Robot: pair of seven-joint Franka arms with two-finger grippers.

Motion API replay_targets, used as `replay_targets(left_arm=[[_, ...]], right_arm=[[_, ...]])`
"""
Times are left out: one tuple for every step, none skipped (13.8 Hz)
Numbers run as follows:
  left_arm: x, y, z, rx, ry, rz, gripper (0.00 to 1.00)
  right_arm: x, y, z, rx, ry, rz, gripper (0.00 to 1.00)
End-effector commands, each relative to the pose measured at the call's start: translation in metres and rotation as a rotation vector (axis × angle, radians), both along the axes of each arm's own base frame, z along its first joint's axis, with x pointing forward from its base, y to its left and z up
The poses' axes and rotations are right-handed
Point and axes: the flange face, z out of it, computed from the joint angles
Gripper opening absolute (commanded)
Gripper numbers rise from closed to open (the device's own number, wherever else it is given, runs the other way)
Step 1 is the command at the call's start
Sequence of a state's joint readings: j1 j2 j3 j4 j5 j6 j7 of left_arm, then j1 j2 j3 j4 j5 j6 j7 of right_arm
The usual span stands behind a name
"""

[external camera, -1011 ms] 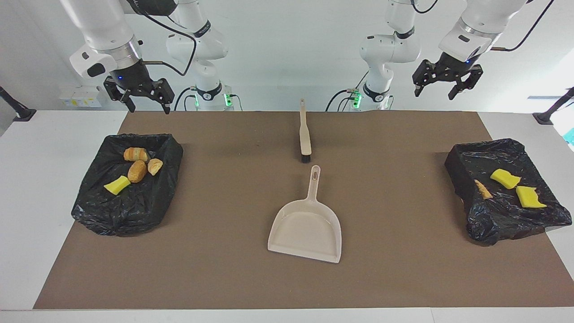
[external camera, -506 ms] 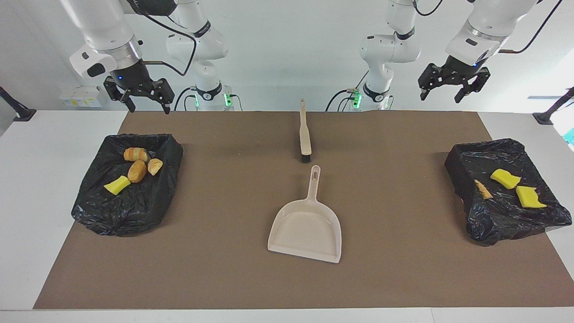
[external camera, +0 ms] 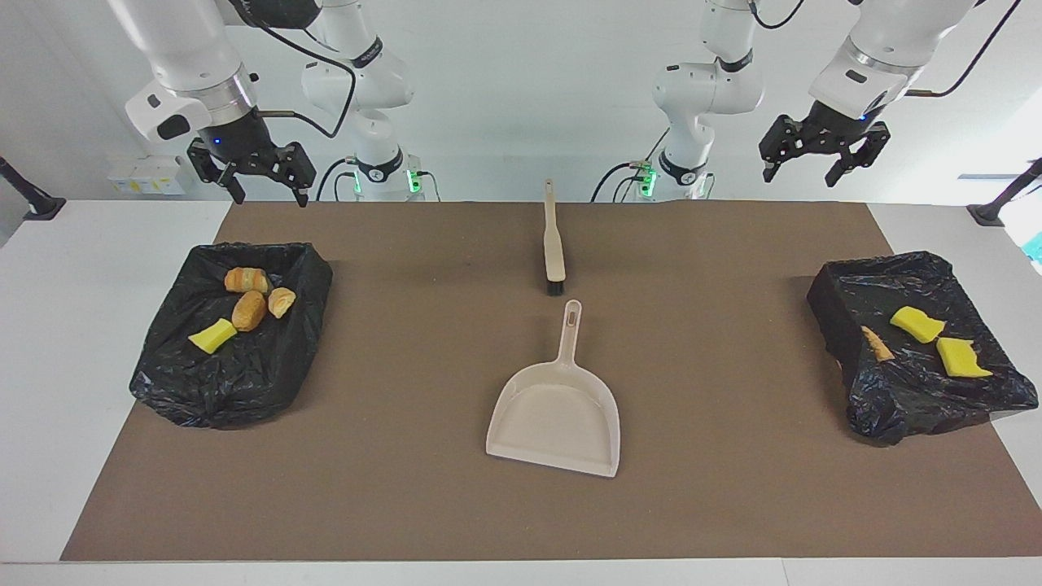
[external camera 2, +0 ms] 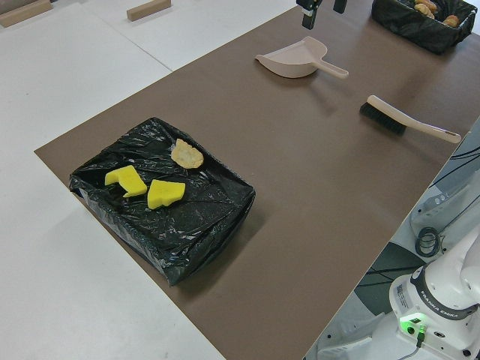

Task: Sweep and dump trash in bin

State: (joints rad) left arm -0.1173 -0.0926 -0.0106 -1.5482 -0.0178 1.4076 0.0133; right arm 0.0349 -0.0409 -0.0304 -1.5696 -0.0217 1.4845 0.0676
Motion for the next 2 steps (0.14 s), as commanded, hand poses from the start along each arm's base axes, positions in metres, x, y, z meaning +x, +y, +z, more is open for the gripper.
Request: replay_targets(left_arm=[[-0.0001,0.0058,0.0017,0.015,-0.002,0.006,1.0],[-0.0001,0.0058,0.0017,0.015,-0.002,0.006,1.0]], right_arm=[[0.0012,-0.0016,0.0007,0.014,-0.001,-0.007,1.0],[0.0006,-0.0008,0.0014,0.014,-0.001,-0.005,1.0]])
